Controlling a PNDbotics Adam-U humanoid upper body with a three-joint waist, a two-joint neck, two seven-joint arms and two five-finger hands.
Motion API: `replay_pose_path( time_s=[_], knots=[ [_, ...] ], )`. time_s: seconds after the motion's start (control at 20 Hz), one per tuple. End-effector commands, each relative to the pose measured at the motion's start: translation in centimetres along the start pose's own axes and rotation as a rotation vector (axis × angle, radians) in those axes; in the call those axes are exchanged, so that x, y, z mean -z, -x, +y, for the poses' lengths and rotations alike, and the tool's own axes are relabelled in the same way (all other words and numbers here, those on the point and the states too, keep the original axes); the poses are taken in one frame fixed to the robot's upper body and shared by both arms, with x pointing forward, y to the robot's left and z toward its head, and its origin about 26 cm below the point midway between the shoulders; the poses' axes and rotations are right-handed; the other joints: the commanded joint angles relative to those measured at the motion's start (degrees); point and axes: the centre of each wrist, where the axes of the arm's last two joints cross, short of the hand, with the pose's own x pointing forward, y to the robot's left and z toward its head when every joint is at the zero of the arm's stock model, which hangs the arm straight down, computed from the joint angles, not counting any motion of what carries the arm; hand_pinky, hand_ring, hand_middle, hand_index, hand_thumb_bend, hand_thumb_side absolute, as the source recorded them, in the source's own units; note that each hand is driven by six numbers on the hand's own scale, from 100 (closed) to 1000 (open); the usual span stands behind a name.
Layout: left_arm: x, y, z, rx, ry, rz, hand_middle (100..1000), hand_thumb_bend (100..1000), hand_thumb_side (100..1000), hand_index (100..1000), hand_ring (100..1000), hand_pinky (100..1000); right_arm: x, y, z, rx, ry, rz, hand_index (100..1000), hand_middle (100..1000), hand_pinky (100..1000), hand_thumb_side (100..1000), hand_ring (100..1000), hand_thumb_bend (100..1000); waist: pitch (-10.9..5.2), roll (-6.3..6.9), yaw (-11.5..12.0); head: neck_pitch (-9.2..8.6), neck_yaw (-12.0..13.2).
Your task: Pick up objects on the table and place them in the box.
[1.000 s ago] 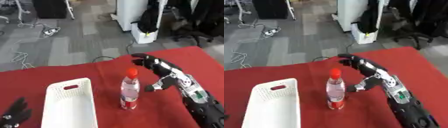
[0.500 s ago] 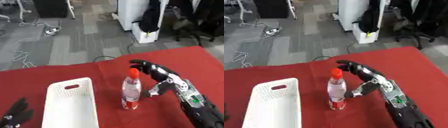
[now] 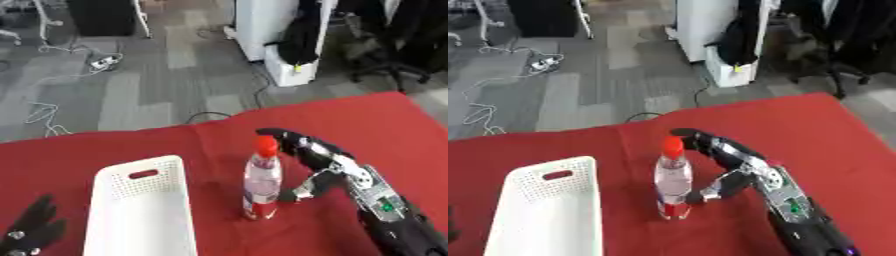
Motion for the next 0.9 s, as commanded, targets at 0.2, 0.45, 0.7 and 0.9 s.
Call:
replay_pose_path(
  time_s=[0.2,0.45,0.7,0.9],
  knots=[
    [0.3,-0.5,0.2,-0.005,-0.006,-0.021,1000,100,570,890,1000,851,0.6,-0.8,-0.1,-0.203,-0.236,-0.124,1000,1000,1000,258,995,864,-1.09,-0.27,0.04,-0.04,-0.42],
    [0.3,-0.4,0.2,-0.004,-0.005,-0.019,1000,100,570,890,1000,852,0.6,-0.6,0.7,-0.242,-0.294,-0.117,1000,1000,1000,269,999,877,-1.28,-0.46,-0.02,0.48,-0.13],
    [0.2,-0.4,0.2,-0.004,-0.003,-0.017,1000,100,571,890,1000,853,0.4,-0.4,1.2,-0.271,-0.33,-0.113,1000,1000,1000,277,998,886,-1.43,-0.61,-0.09,0.7,0.0],
    [0.3,-0.4,0.2,-0.005,-0.003,-0.018,1000,100,571,890,1000,853,0.6,-0.2,1.4,-0.273,-0.333,-0.118,1000,1000,1000,285,986,896,-1.46,-0.63,-0.07,0.53,-0.06]
  ],
)
